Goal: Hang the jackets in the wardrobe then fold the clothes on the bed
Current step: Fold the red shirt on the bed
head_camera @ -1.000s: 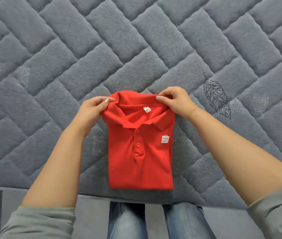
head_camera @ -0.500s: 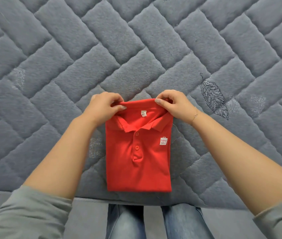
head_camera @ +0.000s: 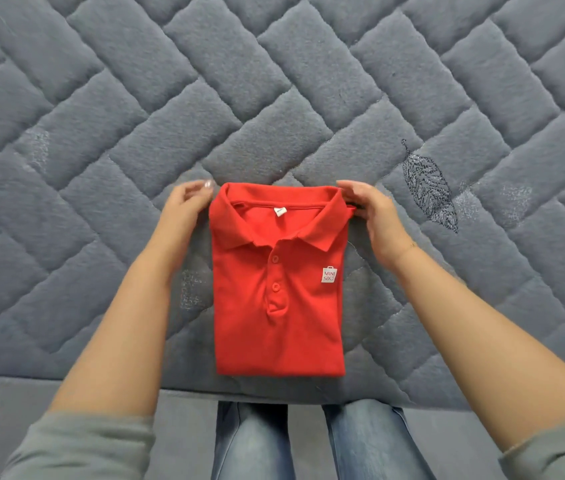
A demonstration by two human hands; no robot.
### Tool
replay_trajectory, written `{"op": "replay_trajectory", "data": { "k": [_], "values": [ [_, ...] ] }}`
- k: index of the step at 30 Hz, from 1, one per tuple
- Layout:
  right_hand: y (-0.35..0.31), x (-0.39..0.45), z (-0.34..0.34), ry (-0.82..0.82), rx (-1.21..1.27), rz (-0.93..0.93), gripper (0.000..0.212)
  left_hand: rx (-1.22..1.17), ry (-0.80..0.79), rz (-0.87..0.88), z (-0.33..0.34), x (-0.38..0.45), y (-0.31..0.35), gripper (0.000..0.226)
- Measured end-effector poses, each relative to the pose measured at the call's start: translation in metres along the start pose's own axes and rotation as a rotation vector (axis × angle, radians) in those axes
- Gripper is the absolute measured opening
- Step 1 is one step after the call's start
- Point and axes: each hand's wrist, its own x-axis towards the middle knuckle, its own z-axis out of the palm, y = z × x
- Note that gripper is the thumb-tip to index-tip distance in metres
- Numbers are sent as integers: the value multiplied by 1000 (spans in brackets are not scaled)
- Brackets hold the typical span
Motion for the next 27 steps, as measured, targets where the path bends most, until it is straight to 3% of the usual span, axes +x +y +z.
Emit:
{"op": "replay_trajectory", "data": {
  "k": [3,6,8,12,16,22,27],
  "values": [
    [7,-5,-3,-25,-316,-125,16,-24,-101,-89,-13,-17,-31,34],
    [4,4,3,37,-677,-312,14,-102,-107,-44,-5,-16,-34,10],
    [-1,10,8,145,-718,-377,22,-93,-49,4,4,-11,-30,7],
    [-1,15,18,224,-571,-240,24,-40,86,69,15,-7,-29,10],
    [21,-9,19,322,-197,-41,48,-152,0,-103,11,-18,-40,26],
    [38,-33,29,129,91,140,35,-372,-330,-348,15,-24,-34,34],
    [26,-60,36,31,354,105,18,-542,-308,-236,11,-53,-41,20]
  ]
}}
